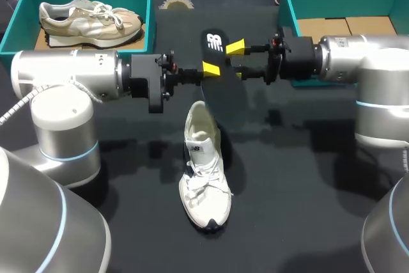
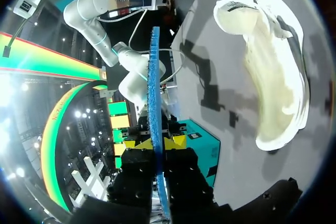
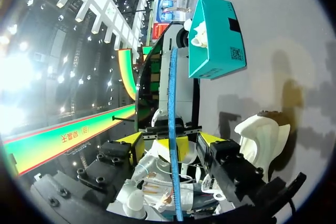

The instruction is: Take the shoe out of the shoebox, open the shoe tongue, remove and reinsert the insole, then place the shoe into the shoebox

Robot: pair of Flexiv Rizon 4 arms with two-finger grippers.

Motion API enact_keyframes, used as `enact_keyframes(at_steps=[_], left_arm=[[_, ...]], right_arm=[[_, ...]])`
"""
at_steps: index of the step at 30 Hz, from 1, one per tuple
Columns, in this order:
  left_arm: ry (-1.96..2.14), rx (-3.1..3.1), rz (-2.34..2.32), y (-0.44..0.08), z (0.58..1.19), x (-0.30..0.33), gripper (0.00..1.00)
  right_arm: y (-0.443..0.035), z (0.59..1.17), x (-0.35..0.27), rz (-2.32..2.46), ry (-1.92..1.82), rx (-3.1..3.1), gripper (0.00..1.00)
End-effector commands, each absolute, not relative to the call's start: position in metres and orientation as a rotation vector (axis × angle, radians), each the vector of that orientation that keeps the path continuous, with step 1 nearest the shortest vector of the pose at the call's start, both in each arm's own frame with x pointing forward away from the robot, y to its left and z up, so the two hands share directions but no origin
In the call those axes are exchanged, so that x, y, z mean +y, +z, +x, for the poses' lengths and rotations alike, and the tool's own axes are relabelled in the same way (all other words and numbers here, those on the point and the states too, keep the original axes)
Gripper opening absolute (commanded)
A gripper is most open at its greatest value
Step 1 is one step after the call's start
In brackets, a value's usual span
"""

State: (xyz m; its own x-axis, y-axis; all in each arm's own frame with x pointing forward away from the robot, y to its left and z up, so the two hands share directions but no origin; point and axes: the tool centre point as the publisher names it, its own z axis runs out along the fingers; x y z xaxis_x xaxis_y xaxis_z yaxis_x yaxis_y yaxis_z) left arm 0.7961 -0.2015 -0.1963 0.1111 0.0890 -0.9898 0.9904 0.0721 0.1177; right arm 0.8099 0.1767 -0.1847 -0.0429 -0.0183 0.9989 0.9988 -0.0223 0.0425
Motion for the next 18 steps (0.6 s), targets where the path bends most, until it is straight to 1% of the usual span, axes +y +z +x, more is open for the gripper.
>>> enact_keyframes(at_steps=[1,12,18], left_arm=[[-1.03,1.248,1.256,-0.192,0.784,-0.186,0.0],[-1.106,1.34,1.211,-0.185,0.761,-0.163,0.0],[-1.208,1.427,1.135,-0.187,0.756,-0.155,0.0]], right_arm=[[-0.185,0.8,0.163,-1.183,-1.261,-1.221,1.0],[-0.187,0.788,0.144,-1.186,-1.303,-1.249,1.0],[-0.187,0.788,0.144,-1.186,-1.303,-1.249,1.0]])
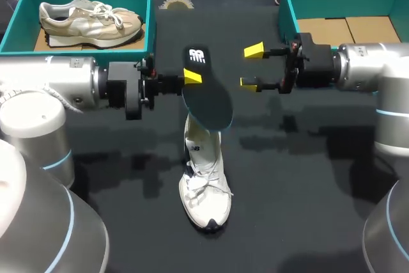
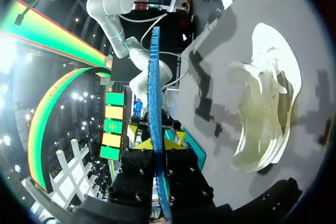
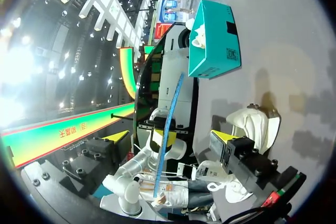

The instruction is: Take the shoe out of the shoebox, open the shoe tongue, remove and reinsert the insole, then place the shoe into the shoebox

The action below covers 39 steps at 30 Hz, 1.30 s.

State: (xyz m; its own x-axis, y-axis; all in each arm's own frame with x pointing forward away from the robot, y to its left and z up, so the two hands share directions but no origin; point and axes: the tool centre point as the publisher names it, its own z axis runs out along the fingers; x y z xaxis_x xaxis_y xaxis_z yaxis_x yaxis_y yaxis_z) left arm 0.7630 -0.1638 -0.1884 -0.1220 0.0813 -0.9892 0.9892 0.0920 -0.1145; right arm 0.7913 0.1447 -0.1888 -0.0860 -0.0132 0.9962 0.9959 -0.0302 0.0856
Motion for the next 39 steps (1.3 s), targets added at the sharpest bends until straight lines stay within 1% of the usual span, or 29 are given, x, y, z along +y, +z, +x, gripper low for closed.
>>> enact_keyframes(at_steps=[1,6,12,28,31,35,39], left_arm=[[-1.215,1.44,1.126,-0.188,0.756,-0.154,0.0],[-1.28,1.512,1.073,-0.185,0.752,-0.151,0.0],[-1.486,1.585,0.967,-0.181,0.756,-0.15,0.0],[-1.512,1.721,0.938,-0.162,0.739,-0.158,0.0],[-1.562,1.726,0.9,-0.16,0.737,-0.157,0.0],[-1.75,1.71,0.801,-0.157,0.735,-0.154,0.0],[-1.75,1.71,0.801,-0.157,0.735,-0.154,0.0]], right_arm=[[-0.187,0.788,0.144,-1.186,-1.303,-1.249,1.0],[-0.187,0.788,0.144,-1.186,-1.303,-1.249,1.0],[-0.187,0.788,0.144,-1.186,-1.303,-1.249,1.0],[-0.187,0.788,0.144,-1.186,-1.303,-1.249,1.0],[-0.187,0.788,0.144,-1.186,-1.303,-1.249,1.0],[-0.187,0.788,0.144,-1.186,-1.303,-1.249,1.0],[-0.187,0.788,0.144,-1.186,-1.303,-1.249,1.0]])
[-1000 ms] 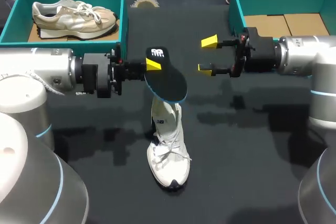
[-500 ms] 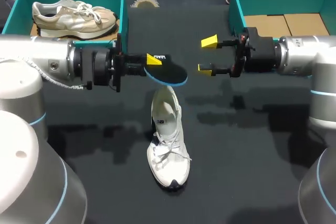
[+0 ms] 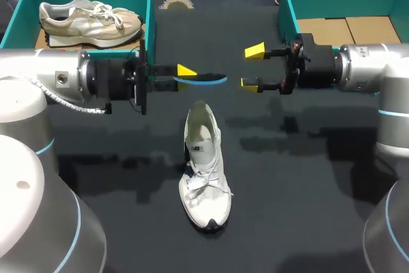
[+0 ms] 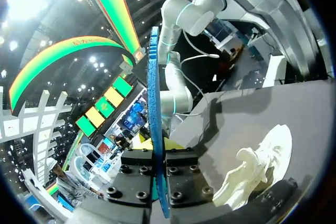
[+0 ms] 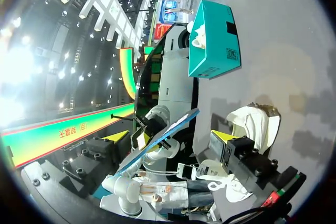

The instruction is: Take the shoe out of the shoebox, open the shoe tongue, remove and reinsert the insole, then place the shoe into the shoebox

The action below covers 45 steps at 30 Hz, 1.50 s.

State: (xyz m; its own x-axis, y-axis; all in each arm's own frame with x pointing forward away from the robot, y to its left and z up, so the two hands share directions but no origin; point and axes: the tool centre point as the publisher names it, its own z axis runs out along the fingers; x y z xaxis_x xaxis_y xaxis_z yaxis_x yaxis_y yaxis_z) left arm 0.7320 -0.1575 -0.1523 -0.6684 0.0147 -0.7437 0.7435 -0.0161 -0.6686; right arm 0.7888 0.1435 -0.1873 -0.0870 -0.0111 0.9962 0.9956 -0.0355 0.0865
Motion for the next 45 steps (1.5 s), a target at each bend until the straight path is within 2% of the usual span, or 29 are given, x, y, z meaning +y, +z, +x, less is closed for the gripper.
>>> enact_keyframes(at_steps=[1,15,45], left_arm=[[-1.75,1.71,0.801,-0.157,0.735,-0.154,0.0],[-1.75,1.71,0.801,-0.157,0.735,-0.154,0.0],[-2.239,1.905,0.182,-0.125,0.716,-0.151,0.0]], right_arm=[[-0.187,0.788,0.144,-1.186,-1.303,-1.249,1.0],[-0.187,0.788,0.144,-1.186,-1.303,-1.249,1.0],[-0.187,0.788,0.144,-1.186,-1.303,-1.249,1.0]])
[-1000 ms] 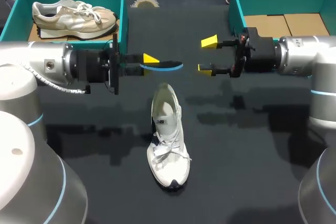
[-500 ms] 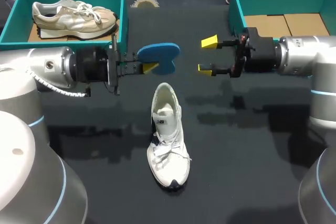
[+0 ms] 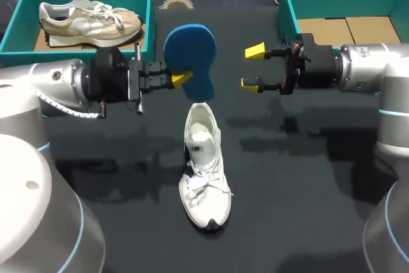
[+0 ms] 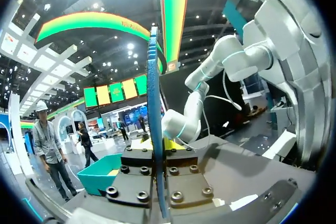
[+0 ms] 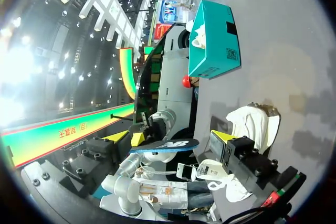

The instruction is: Take the shoe out of the shoebox, open the shoe tongue, remove and reinsert the insole, then place the shoe into the shoebox

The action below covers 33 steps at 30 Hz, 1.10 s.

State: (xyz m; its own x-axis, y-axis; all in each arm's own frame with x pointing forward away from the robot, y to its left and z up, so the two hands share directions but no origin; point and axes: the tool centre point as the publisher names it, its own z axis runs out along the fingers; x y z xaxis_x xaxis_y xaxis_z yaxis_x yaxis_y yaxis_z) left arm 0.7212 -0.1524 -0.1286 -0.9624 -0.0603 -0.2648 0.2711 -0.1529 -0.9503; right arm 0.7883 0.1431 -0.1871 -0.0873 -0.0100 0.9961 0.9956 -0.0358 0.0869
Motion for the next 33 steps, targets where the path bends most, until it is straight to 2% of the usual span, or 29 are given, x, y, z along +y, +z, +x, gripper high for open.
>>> enact_keyframes(at_steps=[1,33], left_arm=[[-2.255,1.91,0.162,-0.124,0.715,-0.151,0.0],[-2.685,2.168,-0.772,-0.107,0.704,-0.143,0.0]], right_arm=[[-0.187,0.788,0.144,-1.186,-1.303,-1.249,1.0],[-0.187,0.788,0.144,-1.186,-1.303,-1.249,1.0]])
